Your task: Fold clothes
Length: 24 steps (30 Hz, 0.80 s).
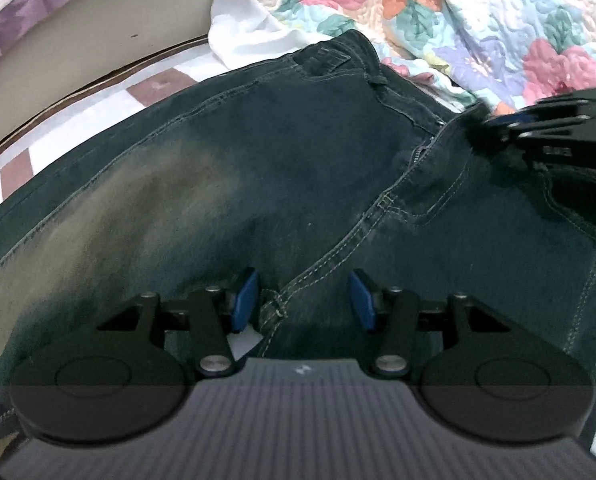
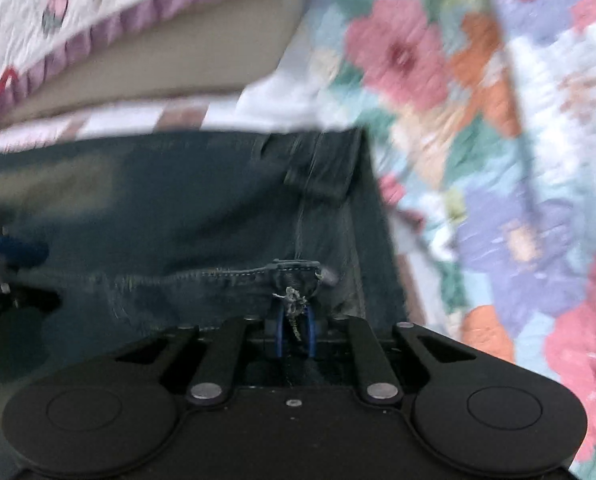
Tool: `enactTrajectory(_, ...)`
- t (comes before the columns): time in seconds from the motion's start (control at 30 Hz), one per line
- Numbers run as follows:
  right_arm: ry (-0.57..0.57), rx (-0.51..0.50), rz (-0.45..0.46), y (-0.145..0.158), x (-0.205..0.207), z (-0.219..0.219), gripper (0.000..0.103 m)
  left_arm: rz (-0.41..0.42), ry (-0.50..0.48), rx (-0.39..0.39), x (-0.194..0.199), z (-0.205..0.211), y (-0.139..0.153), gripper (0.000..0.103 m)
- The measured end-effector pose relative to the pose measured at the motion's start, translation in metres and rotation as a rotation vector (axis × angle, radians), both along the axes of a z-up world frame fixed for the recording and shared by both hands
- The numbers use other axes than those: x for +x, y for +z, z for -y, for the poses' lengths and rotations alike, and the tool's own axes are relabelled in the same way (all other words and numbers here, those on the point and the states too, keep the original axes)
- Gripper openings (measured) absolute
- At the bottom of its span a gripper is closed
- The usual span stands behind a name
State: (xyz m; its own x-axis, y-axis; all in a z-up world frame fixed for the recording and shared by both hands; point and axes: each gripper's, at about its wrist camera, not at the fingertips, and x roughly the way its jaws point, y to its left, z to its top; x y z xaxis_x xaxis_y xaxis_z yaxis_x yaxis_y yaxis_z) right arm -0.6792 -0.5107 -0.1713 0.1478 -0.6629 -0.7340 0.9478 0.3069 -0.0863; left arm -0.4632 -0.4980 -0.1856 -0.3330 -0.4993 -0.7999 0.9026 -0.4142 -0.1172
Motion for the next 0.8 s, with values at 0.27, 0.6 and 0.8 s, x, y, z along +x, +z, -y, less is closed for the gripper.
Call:
enactTrajectory(0.27,0.041,-0.029,-0.088,0.016,0.009,0.014,0.012,-0.001,0.036,-0.006,-0.003,-0.009,0.005,0.049)
enactTrajectory(0.6,-0.389,0.045,0.301,0.038,-0.093,-0.002,0.044,0.027,0.155,0.086,0.063,-0.098,0.026,0.051)
enactTrajectory(0.8,-0.415,-0.043,0.257,0.056,-0.069,-0.108,0.052,-0.029,0.352,0.176,0.118,-0.147,0.012,0.051)
